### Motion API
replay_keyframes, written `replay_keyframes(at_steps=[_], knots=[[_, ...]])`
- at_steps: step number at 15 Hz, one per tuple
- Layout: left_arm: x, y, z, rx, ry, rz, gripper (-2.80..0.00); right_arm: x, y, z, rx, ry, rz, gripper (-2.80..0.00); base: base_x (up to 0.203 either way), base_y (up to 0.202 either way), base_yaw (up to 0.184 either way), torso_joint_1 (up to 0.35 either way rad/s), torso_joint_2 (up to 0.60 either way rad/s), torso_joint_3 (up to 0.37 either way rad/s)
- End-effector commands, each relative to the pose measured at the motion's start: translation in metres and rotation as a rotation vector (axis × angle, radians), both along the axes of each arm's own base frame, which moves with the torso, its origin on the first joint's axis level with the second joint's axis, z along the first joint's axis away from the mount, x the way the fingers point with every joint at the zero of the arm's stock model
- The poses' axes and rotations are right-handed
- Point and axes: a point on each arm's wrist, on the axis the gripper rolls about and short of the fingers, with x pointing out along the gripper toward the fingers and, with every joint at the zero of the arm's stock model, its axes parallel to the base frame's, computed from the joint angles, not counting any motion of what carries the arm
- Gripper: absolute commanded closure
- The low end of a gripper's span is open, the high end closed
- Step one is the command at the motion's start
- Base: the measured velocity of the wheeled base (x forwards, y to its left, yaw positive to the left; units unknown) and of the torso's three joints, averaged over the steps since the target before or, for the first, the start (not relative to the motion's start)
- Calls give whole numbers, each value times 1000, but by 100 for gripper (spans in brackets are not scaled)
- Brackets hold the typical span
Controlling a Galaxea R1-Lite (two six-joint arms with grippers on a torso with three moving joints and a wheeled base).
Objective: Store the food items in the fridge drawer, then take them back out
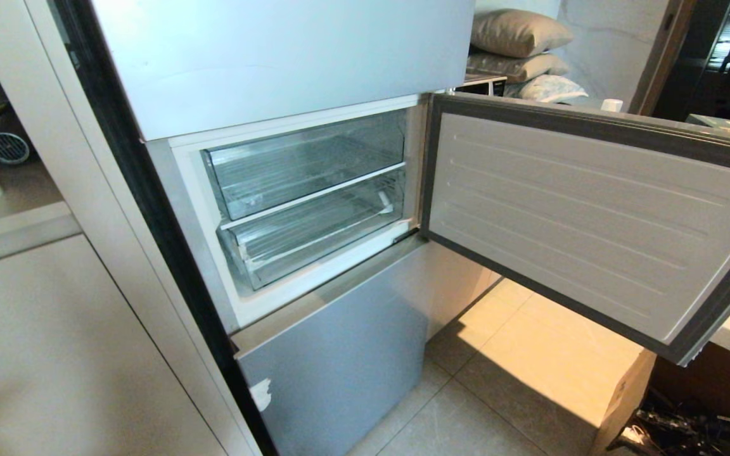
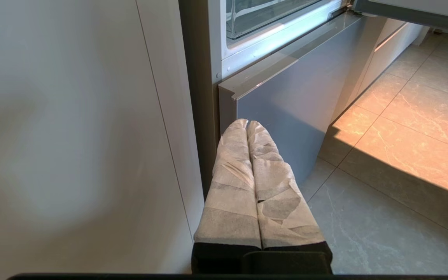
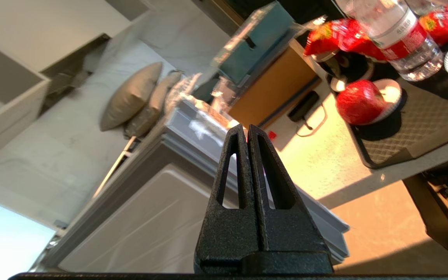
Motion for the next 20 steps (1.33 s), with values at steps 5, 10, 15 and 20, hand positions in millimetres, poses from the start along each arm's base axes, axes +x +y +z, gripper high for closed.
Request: replay_keyframes(at_steps=[5, 10, 15, 20], knots=[[0, 0, 0, 0, 1, 0, 0, 44, -56, -12, 104, 50, -19, 0, 0, 0, 0, 0, 0, 0], [0, 0, 0, 0, 1, -1, 0, 83, -106, -20, 206, 51, 24, 0, 0, 0, 0, 0, 0, 0], [0, 0, 0, 0, 1, 0, 0, 88, -138, -19, 298, 6, 115, 0, 0, 0, 0, 0, 0, 0], [0, 0, 0, 0, 1, 1, 0, 91, -163, -19, 302, 3, 114, 0, 0, 0, 0, 0, 0, 0]])
